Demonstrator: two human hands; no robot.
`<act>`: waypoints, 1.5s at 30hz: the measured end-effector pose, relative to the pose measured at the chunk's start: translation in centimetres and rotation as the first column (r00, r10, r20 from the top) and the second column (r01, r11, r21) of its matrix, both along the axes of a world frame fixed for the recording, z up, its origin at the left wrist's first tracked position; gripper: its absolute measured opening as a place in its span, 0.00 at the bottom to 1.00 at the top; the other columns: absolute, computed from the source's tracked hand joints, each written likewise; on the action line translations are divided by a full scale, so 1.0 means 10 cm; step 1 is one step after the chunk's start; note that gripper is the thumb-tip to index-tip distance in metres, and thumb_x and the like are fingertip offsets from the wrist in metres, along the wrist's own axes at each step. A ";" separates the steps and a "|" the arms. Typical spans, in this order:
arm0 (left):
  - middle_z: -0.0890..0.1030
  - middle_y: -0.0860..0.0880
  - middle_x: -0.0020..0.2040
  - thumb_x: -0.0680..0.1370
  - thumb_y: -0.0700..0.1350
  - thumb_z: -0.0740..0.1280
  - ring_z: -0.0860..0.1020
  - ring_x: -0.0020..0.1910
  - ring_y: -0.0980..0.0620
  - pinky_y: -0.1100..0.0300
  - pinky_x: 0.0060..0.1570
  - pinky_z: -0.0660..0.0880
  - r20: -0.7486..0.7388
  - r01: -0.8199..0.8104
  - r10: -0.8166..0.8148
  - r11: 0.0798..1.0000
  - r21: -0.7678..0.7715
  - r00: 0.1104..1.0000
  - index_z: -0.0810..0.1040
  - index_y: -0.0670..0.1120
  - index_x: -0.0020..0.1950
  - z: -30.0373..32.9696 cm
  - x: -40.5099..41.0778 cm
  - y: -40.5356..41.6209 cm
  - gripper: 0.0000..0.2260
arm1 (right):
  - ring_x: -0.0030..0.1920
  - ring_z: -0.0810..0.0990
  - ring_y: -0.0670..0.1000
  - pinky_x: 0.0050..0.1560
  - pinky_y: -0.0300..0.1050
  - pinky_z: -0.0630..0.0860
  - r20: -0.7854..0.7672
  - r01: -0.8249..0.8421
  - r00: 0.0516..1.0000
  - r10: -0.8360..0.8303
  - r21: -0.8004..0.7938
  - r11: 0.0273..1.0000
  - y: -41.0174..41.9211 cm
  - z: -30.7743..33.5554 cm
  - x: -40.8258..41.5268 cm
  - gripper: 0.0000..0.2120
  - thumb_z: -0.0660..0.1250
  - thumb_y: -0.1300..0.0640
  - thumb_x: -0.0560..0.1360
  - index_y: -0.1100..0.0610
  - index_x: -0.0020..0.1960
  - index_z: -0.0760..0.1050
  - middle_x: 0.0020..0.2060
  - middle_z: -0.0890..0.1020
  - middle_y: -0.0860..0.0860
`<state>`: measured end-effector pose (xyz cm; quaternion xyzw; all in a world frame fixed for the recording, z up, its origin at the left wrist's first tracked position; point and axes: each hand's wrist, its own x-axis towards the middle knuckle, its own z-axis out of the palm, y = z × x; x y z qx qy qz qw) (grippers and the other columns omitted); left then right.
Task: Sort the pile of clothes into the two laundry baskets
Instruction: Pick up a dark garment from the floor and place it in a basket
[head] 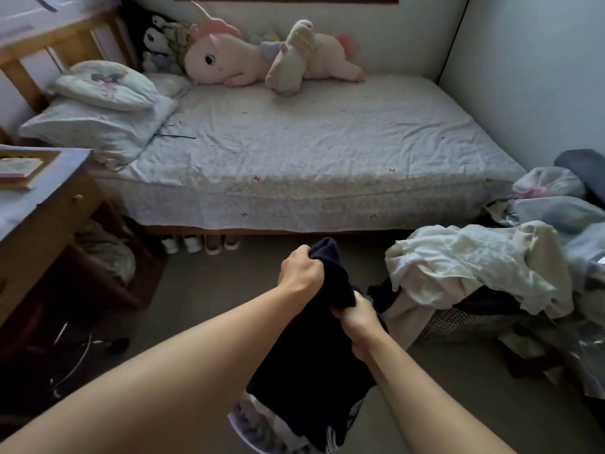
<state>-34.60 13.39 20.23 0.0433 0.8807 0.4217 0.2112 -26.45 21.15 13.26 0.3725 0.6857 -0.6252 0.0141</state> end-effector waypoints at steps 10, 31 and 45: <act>0.78 0.39 0.52 0.76 0.39 0.57 0.76 0.53 0.40 0.56 0.45 0.67 0.054 -0.043 0.045 0.999 -0.032 0.998 0.71 0.44 0.45 -0.39 -0.29 -0.32 0.04 | 0.51 0.81 0.56 0.57 0.54 0.77 0.024 -0.041 0.999 0.045 -0.176 0.984 -0.23 -0.28 -0.23 0.11 0.60 0.64 0.77 0.53 0.54 0.77 0.49 0.83 0.54; 0.74 0.46 0.66 0.77 0.37 0.59 0.72 0.66 0.45 0.54 0.63 0.69 0.198 0.333 -0.295 0.921 -0.200 0.935 0.64 0.51 0.71 -2.45 -0.49 -0.46 0.23 | 0.61 0.73 0.58 0.57 0.46 0.69 0.356 0.010 0.930 -0.092 0.224 0.974 -0.40 -1.91 -0.53 0.33 0.61 0.67 0.73 0.52 0.74 0.53 0.66 0.68 0.58; 0.33 0.58 0.77 0.76 0.34 0.65 0.42 0.77 0.40 0.40 0.68 0.65 0.494 0.597 -0.360 0.627 -0.500 0.792 0.43 0.63 0.76 -4.28 -0.12 -0.38 0.42 | 0.76 0.35 0.59 0.67 0.70 0.58 0.738 -0.863 0.405 0.540 0.112 0.493 -0.32 -3.47 0.02 0.48 0.69 0.53 0.74 0.36 0.74 0.33 0.73 0.26 0.51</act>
